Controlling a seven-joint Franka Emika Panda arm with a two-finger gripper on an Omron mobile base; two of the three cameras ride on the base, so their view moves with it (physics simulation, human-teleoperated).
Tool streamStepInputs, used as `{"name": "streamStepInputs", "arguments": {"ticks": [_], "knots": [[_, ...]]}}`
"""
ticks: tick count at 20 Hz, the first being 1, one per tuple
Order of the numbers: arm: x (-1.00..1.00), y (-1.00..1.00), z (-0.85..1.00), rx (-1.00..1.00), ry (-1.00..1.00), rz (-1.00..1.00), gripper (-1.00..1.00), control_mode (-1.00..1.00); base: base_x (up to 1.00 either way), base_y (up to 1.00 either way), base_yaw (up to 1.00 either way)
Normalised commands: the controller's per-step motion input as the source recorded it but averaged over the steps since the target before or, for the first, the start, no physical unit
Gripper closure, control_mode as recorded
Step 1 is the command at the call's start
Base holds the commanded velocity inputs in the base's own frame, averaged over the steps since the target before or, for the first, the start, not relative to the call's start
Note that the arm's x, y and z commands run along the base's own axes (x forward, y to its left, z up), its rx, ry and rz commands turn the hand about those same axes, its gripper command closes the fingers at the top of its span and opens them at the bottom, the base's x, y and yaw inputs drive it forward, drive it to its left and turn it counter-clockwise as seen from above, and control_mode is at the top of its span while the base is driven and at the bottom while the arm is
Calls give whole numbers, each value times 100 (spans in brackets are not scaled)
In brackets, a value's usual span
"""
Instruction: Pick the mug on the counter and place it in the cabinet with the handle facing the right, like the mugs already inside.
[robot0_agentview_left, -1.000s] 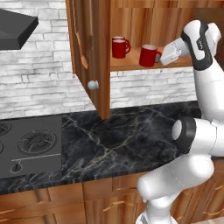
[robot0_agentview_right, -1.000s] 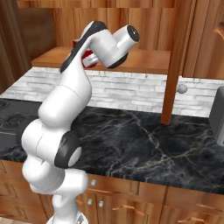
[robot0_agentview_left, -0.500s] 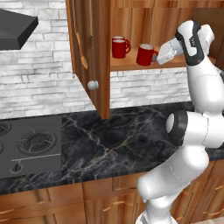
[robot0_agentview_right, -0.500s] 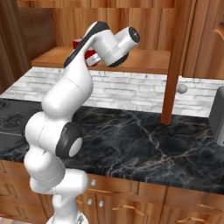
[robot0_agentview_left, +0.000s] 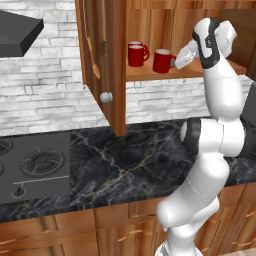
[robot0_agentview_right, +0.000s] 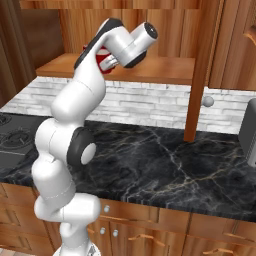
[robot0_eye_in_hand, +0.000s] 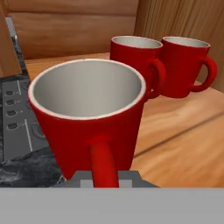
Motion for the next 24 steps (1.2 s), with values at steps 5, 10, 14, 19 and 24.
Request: {"name": "streamStepInputs", "arguments": {"ticks": [5,10,14,19,24], "knots": [[20,-2,-16,-5,4,0,100,-100,0,0,0],[3,0,-5,-1,0,0,100,-100,0,0,0],[1,0,-19,3,-2,0,100,-100,0,0,0],[6,0,-14,1,-4,0,100,-100,0,0,0],[7,0,-3,0,-4,0,-100,-100,0,0,0]]}}
